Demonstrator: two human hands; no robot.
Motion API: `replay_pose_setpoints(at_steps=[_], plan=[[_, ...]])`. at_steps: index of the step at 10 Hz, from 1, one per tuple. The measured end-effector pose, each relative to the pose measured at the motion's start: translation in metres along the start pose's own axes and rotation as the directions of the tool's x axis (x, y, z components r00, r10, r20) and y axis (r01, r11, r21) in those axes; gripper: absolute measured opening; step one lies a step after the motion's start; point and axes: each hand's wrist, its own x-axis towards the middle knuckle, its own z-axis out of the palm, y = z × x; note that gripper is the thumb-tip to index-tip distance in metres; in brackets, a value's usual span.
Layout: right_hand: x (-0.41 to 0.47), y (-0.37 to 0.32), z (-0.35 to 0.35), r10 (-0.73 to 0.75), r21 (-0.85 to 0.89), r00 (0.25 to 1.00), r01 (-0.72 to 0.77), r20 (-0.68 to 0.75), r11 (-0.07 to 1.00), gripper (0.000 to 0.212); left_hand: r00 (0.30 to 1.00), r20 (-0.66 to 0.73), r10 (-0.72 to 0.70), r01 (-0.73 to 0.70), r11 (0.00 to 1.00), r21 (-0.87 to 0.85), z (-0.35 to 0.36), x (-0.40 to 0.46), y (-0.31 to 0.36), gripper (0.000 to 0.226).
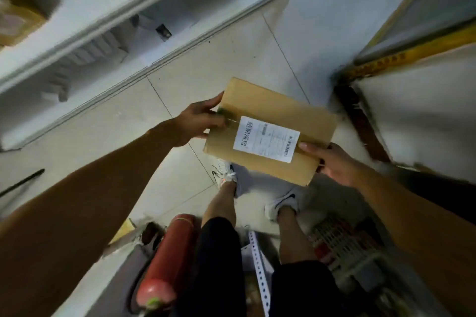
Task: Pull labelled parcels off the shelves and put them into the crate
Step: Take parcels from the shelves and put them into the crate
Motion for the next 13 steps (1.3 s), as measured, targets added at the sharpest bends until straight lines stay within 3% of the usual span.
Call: replay_pose_setpoints(at_steps=[1, 2, 3, 5, 7, 9, 11, 12, 13], plan=[[-0.013, 0.036, -0.021, -0.004, 0.122, 1.0, 0.007, -0.027, 0.992, 0.1, 0.999, 0.036, -0.036, 0.029, 0.985, 0.168, 0.033, 0.021, 0.026, 0.07], [-0.024, 0.074, -0.039, 0.003, 0.262, 0.998, 0.015, -0.066, 0.965, 0.064, 0.993, 0.093, -0.068, 0.034, 0.944, 0.327, 0.073, 0.039, 0.044, 0.074], [-0.03, 0.119, -0.058, 0.022, 0.383, 0.994, 0.021, -0.108, 0.923, 0.069, 0.985, 0.134, -0.107, 0.04, 0.902, 0.429, 0.12, 0.055, 0.053, 0.078], [-0.055, 0.204, -0.097, 0.077, 0.571, 0.981, 0.038, -0.177, 0.82, 0.036, 0.957, 0.217, -0.195, 0.025, 0.795, 0.606, 0.227, 0.075, 0.056, 0.084], [-0.094, 0.287, -0.124, 0.021, 0.697, 0.952, 0.208, -0.305, 0.686, 0.057, 0.905, 0.313, -0.288, -0.038, 0.678, 0.734, 0.341, 0.086, 0.046, 0.092], [-0.114, 0.372, -0.12, 0.167, 0.835, 0.896, 0.297, -0.411, 0.463, 0.07, 0.817, 0.399, -0.416, -0.153, 0.511, 0.846, 0.465, 0.1, 0.019, 0.077], [-0.128, 0.451, -0.11, 0.324, 0.913, 0.855, 0.356, -0.404, 0.199, 0.043, 0.692, 0.475, -0.544, -0.342, 0.332, 0.879, 0.583, 0.087, -0.025, 0.081], [-0.141, 0.482, -0.109, 0.485, 0.872, 0.733, 0.465, -0.477, 0.155, 0.042, 0.666, 0.502, -0.552, -0.432, 0.264, 0.863, 0.634, 0.073, -0.053, 0.081], [-0.151, 0.514, -0.109, 0.536, 0.864, 0.723, 0.502, -0.436, 0.025, 0.044, 0.626, 0.507, -0.593, -0.508, 0.185, 0.842, 0.689, 0.063, -0.088, 0.078]])
